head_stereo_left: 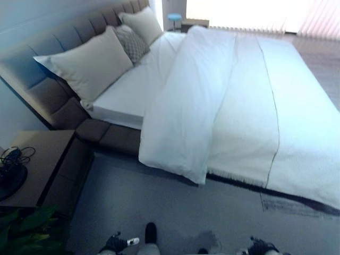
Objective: Make the bed
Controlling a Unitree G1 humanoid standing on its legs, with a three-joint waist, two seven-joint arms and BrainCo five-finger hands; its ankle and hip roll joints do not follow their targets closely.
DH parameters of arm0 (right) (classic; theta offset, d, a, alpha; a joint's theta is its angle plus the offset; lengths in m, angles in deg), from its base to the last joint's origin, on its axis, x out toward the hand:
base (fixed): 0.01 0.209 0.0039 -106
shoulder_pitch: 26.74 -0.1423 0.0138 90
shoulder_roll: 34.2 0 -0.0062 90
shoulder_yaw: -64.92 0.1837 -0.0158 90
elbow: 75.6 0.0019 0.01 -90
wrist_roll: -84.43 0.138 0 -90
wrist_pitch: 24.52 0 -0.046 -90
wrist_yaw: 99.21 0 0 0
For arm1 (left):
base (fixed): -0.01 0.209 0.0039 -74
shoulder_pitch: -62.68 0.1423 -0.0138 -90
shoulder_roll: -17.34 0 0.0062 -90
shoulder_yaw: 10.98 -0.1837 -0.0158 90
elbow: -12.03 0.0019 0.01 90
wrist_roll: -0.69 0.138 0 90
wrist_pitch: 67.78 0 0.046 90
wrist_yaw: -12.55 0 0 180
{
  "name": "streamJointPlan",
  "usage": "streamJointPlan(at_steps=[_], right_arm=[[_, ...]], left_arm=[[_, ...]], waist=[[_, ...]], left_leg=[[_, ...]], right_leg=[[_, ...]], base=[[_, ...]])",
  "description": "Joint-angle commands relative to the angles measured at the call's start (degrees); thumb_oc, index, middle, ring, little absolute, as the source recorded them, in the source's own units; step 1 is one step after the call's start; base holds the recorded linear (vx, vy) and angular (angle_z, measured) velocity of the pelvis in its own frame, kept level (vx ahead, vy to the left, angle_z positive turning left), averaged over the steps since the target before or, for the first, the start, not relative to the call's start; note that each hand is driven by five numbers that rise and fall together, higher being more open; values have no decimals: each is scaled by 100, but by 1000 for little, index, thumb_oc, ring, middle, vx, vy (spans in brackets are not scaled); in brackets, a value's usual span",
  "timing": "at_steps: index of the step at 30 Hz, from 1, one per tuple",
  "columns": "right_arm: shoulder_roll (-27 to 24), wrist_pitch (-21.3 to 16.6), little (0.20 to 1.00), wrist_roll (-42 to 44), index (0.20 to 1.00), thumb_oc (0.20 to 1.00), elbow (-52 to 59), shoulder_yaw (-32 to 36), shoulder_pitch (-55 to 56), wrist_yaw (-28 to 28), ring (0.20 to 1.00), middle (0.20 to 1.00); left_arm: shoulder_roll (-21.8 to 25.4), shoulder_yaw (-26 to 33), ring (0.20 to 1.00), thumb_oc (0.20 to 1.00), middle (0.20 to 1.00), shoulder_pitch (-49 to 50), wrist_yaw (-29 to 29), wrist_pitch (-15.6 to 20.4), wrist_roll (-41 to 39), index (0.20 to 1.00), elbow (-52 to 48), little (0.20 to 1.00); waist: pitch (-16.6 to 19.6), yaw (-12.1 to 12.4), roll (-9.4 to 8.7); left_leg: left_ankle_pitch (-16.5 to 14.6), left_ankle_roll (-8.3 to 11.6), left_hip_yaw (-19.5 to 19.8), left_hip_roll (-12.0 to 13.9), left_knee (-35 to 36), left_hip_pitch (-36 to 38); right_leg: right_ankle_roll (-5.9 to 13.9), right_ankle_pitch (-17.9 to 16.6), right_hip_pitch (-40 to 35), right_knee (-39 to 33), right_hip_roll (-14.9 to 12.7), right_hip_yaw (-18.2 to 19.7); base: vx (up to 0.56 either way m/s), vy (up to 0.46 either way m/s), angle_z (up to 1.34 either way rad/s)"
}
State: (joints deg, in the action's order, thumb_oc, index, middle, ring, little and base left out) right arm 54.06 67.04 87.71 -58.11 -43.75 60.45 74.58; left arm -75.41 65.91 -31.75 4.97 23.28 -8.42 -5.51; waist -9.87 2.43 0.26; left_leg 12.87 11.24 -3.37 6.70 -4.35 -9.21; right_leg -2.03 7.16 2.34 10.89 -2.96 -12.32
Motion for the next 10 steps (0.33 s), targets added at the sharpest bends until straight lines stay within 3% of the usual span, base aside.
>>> streamJointPlan(at_steps=[1,5,7,10], right_arm=[[-212,42,1000,-454,1000,1000,-21,27,-412,149,1000,1000],[-299,37,1000,-671,1000,1000,-55,-28,-375,194,1000,1000],[-331,48,1000,-689,1000,1000,-36,23,-348,195,1000,1000],[-310,40,1000,-594,1000,1000,-10,102,-363,176,1000,1000]], left_arm=[[64,237,1000,1000,1000,-112,90,21,522,1000,-2,1000],[117,175,1000,1000,1000,30,159,3,836,1000,65,1000],[162,147,1000,1000,1000,116,166,-13,1035,1000,120,1000],[183,145,1000,1000,1000,125,191,-14,1059,1000,129,1000]], waist=[[-98,-172,-150],[46,-166,-156],[180,-198,-99],[248,-224,-88]], left_leg=[[-1045,-795,-303,-719,-120,503],[-1340,-898,-202,-882,-175,799],[-1184,-900,-165,-826,347,1000],[-1140,-905,-154,-851,583,1104]], right_leg=[[676,-674,-392,-909,52,337],[677,-685,-412,-918,131,404],[681,-724,-447,-1057,249,388],[725,-819,-491,-1246,275,396]], base=[[-24,-64,-20],[-13,-41,13],[12,13,19],[-9,53,-7]])
